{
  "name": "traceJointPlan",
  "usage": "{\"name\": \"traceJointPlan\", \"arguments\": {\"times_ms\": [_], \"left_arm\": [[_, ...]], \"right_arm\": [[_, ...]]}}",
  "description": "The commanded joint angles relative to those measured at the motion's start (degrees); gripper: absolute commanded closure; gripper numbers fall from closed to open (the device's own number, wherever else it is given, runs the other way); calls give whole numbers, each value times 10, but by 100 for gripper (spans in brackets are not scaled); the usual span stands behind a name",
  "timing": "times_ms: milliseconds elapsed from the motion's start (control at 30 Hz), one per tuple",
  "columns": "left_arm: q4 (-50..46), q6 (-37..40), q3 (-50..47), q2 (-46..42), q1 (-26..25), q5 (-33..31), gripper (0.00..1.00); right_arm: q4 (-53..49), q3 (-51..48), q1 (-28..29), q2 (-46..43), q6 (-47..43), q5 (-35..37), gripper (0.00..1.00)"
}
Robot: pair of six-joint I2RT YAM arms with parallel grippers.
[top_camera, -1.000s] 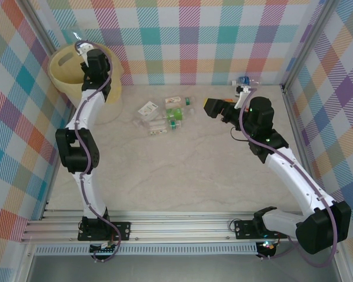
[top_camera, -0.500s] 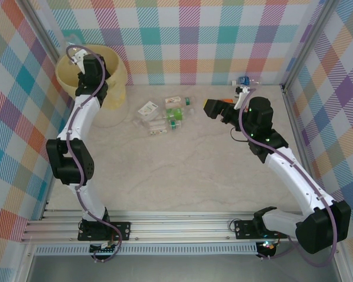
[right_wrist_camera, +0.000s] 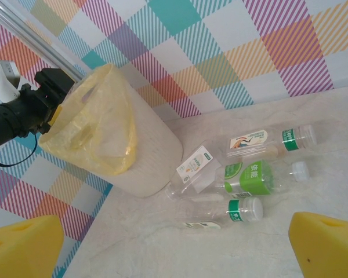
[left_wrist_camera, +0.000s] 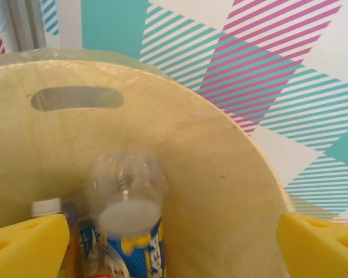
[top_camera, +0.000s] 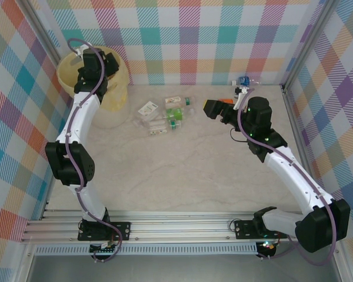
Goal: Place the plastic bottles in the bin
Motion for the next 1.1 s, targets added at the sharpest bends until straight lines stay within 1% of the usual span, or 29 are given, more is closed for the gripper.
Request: {"name": "traceJointPlan", "arguments": {"times_ms": [0,67,200,300,400,533,600,667,733,867,933,967,1067], "left_arm": [[-5,27,17,-19,-4,26,5],[-5,28,16,-30,-4,46,4],[-38,22,10,-47,-14,97,0],[-52,28,8,-57,-41,116,0],[-55,53,-1,-68,-78,127,0],[-53,112,-19,-82,-129,168,0],[-56,142,-25,-85,-148,198,0],[-63,182,-34,-87,-165,260,0],[-76,209,-43,-87,-180,302,0],[-123,282,-48,-75,-215,347,0],[-175,336,-36,-61,-228,374,0],[-205,360,-28,-52,-236,376,0],[-256,396,-17,-23,-243,350,0]], "right_arm": [[-2,-3,0,-5,-17,7,0],[-2,-4,0,-2,-16,9,0],[-5,-5,0,3,-8,26,0],[-23,-1,1,10,5,59,0],[-37,1,0,12,12,86,0],[-47,0,0,6,9,92,0],[-48,-2,0,3,9,93,0],[-48,-5,0,-1,10,88,0],[-44,-10,0,-6,10,77,0],[-43,-22,0,-14,3,53,0],[-43,-28,1,-18,-1,51,0],[-43,-32,0,-21,-4,51,0],[-44,-38,0,-27,-15,52,0]]}}
